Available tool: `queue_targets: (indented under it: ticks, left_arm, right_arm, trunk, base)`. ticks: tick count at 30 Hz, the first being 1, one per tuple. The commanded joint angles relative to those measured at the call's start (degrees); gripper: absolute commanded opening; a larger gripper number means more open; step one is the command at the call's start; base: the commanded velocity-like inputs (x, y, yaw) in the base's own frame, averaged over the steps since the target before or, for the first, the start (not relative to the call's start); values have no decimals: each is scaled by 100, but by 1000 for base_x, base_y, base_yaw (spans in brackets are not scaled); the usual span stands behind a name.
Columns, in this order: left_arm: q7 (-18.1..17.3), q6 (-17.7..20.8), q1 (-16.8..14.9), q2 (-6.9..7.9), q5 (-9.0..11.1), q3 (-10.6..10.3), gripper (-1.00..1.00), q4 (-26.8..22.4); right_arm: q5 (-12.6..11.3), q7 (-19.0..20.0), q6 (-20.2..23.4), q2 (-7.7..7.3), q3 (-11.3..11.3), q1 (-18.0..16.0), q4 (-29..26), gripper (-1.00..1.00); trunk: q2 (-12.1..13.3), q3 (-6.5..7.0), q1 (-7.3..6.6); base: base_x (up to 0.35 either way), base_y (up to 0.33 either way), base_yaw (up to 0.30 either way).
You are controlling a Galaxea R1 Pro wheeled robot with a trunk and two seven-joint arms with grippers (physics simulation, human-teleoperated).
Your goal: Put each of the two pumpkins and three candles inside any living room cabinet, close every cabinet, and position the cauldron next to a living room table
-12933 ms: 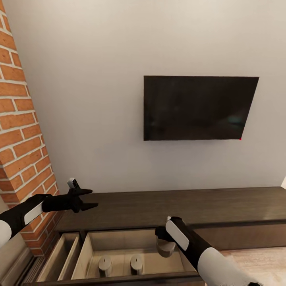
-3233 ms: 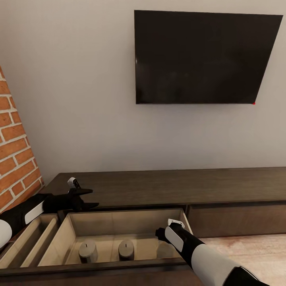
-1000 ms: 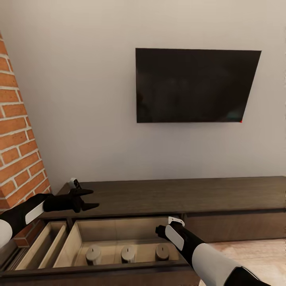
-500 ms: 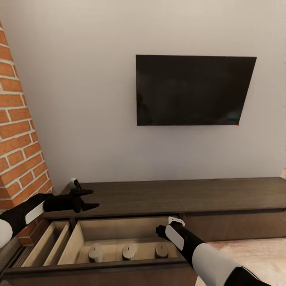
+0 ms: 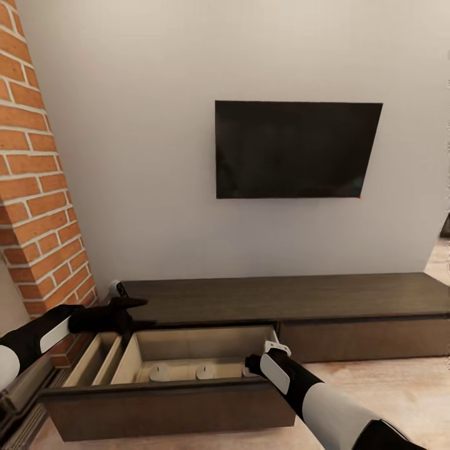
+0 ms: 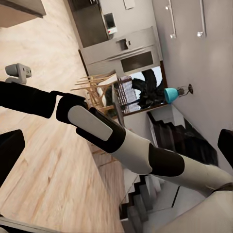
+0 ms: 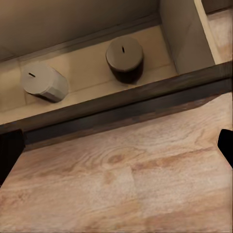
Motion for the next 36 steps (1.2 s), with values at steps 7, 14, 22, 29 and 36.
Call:
queue_targets:
  ticks: [7, 14, 22, 29, 36]
  left_arm:
    - [-44, 56, -10, 5, -10, -38, 100, 2]
    - [-44, 51, -10, -7, -20, -47, 100, 12]
    - [1549, 4, -10, -416, 32, 53, 100, 73]
    - [3488, -684, -5, -646, 79, 144, 100, 472]
    - [5069, -1785, 85, -1508, 73, 168, 100, 2051]
  right_arm:
    - [-36, -41, 53, 6, 46, -4, -10, 100]
    - [-30, -41, 33, 5, 51, -6, -10, 100]
    - [-27, 31, 34, -9, 52, -8, -10, 100]
    - [-27, 69, 13, -29, 69, -5, -10, 100]
    - [-27, 80, -485, -29, 75, 9, -7, 100]
  trunk:
    - [278, 120, -158]
    - [559, 245, -312]
    - [880, 389, -488]
    - [1161, 515, -642]
    - [1442, 640, -795]
  base:
    - [-344, 0, 0]
    - [-345, 0, 0]
    - [-345, 0, 0]
    - [-345, 0, 0]
    - [-346, 0, 0]
